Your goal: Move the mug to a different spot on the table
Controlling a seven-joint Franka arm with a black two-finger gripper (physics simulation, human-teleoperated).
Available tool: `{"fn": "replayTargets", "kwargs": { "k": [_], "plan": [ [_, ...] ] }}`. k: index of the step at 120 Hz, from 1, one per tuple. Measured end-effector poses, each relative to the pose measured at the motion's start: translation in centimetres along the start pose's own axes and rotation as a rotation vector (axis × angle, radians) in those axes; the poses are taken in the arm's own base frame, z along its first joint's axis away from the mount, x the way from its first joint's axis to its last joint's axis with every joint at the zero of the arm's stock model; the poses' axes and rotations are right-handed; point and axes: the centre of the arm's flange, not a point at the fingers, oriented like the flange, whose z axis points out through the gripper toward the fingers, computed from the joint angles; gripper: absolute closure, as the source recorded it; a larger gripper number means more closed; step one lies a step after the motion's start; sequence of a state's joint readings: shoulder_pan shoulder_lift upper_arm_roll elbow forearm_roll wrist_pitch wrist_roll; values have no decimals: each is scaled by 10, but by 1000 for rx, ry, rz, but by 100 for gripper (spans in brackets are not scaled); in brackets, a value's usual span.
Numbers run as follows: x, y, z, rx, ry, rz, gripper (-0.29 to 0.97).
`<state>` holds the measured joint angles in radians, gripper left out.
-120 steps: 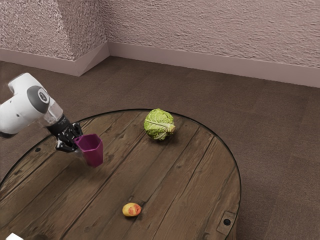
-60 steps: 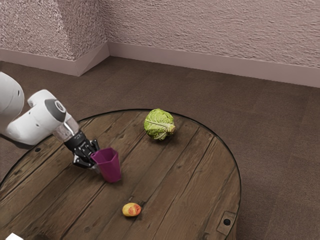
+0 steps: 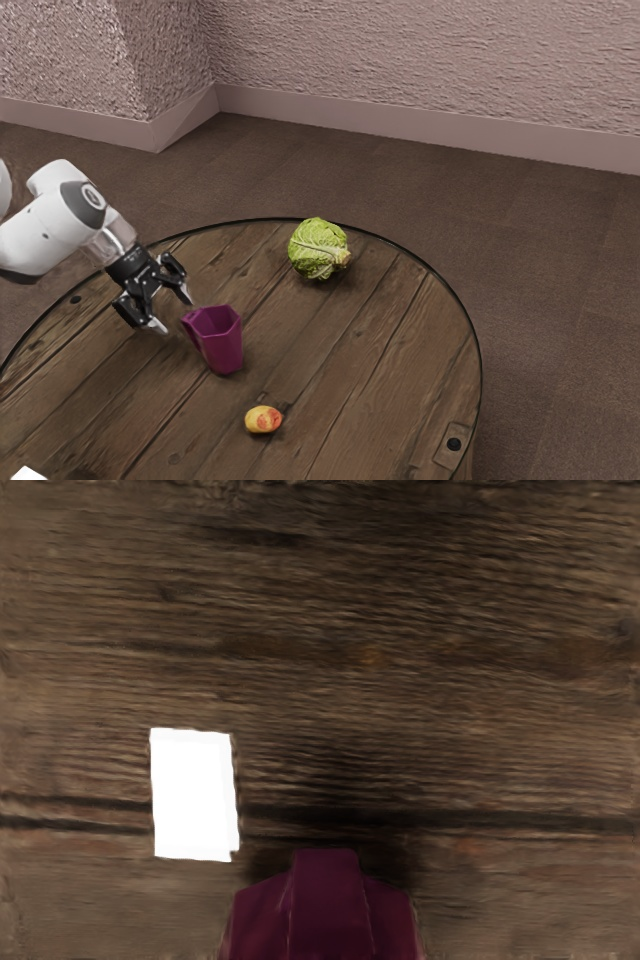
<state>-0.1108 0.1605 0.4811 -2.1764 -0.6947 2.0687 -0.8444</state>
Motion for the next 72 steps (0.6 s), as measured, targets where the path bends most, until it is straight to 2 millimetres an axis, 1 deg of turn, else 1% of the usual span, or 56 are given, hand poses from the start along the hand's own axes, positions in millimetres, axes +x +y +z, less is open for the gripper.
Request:
{"fn": "replayTargets", "kwargs": {
  "k": [1,5,9,13,16,19,22,27,31,36,41,47,51,56,72],
  "plan": [
    [-3,-1,-7,-4,8,14,11],
    [-24,-5,-50,-37,39,96,10],
    [-46,-4,-98,-86,85,179,9],
    [-69,9,-151,-136,159,262,8],
    [-93,24,-187,-153,238,343,7],
    [-123,41,-213,-153,309,432,7],
    [-152,55,-229,-141,368,520,6],
    [-194,74,-238,-96,448,654,6],
    [-224,83,-235,-45,493,754,5],
    [-256,87,-220,32,515,863,5],
    [-283,87,-201,110,519,959,4],
    [-304,84,-184,186,518,1046,4],
    [-308,82,-180,223,516,1083,4],
    [-304,80,-182,257,515,1107,4],
    [-264,77,-207,314,515,1117,3]
  ]
}}
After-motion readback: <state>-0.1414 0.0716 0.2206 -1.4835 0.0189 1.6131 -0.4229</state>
